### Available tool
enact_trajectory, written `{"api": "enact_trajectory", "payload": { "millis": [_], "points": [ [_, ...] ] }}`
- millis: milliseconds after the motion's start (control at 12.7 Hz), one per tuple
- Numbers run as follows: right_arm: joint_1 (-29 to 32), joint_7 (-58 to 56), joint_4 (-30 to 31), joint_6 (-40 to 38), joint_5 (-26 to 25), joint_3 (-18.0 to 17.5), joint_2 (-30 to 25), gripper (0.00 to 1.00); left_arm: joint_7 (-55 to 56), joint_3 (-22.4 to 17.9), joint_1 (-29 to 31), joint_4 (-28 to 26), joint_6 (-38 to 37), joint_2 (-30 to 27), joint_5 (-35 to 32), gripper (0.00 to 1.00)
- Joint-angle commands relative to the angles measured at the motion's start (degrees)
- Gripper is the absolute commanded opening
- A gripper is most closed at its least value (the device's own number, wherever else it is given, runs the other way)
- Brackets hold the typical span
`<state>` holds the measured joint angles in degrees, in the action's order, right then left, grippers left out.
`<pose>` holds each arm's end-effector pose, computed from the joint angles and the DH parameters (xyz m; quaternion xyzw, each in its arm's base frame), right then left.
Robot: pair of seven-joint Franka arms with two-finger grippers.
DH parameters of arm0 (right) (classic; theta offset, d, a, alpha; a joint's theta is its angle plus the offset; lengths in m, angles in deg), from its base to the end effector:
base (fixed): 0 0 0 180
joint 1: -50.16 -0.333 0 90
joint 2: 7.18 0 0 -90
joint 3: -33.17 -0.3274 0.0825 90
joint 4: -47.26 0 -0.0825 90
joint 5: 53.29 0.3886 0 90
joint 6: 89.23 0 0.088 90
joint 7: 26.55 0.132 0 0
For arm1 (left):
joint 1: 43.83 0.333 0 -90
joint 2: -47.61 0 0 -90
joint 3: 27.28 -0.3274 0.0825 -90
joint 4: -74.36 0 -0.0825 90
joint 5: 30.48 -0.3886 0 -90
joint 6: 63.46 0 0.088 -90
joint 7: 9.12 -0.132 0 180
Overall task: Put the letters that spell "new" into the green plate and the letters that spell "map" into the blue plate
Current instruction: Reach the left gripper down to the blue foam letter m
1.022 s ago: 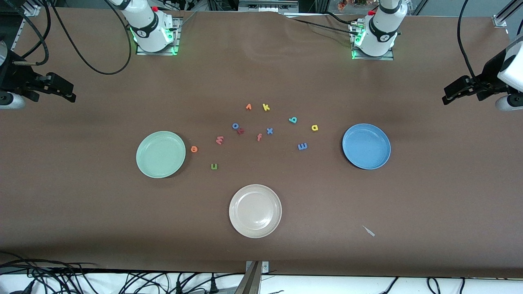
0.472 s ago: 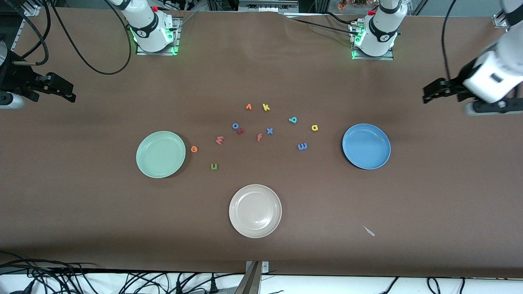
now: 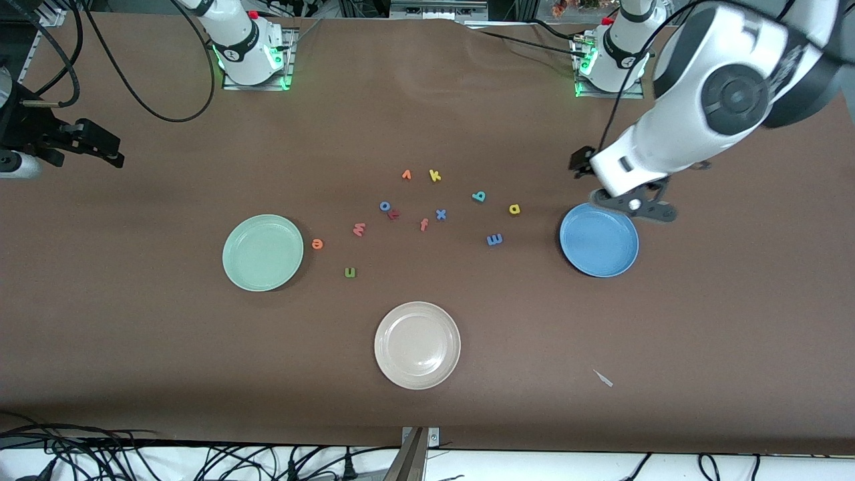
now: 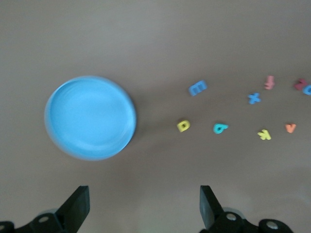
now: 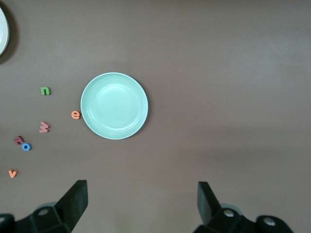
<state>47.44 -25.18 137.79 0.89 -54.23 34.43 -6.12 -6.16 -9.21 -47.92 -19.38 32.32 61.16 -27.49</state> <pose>0.5637 0.0123 0.5963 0.9999 0.0009 -0.0126 0.0087 0.5687 -0.2235 0.4555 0.9806 -0.1601 -0.1058 0.0401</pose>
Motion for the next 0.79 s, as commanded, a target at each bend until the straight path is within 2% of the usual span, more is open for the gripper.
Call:
{"api": "enact_trajectory", "payload": {
  "millis": [0, 314, 550, 708],
  "points": [
    [-0.4, -0.8, -0.7, 1.3, 0.9, 0.0, 0.9, 1.0, -12.2, 2.2, 0.5, 3.2, 6.5, 8.3, 1.8, 1.0],
    [-1.0, -0.8, -0.4, 0.8, 2.6, -0.2, 1.6, 1.0, -24.2, 3.3, -4.3, 1.4, 21.1, 17.4, 0.1, 1.0],
    [-1.7, -0.9, -0.6, 0.3, 3.3, -0.2, 2.1, 1.0, -23.4, 3.2, -8.3, -2.4, 27.3, 20.1, -10.6, 1.0],
    [-1.6, -0.8, -0.6, -1.4, 5.8, 0.3, 1.9, 1.0, -24.4, 3.3, -8.4, -6.2, 32.7, 21.2, -13.7, 1.0]
  ]
}}
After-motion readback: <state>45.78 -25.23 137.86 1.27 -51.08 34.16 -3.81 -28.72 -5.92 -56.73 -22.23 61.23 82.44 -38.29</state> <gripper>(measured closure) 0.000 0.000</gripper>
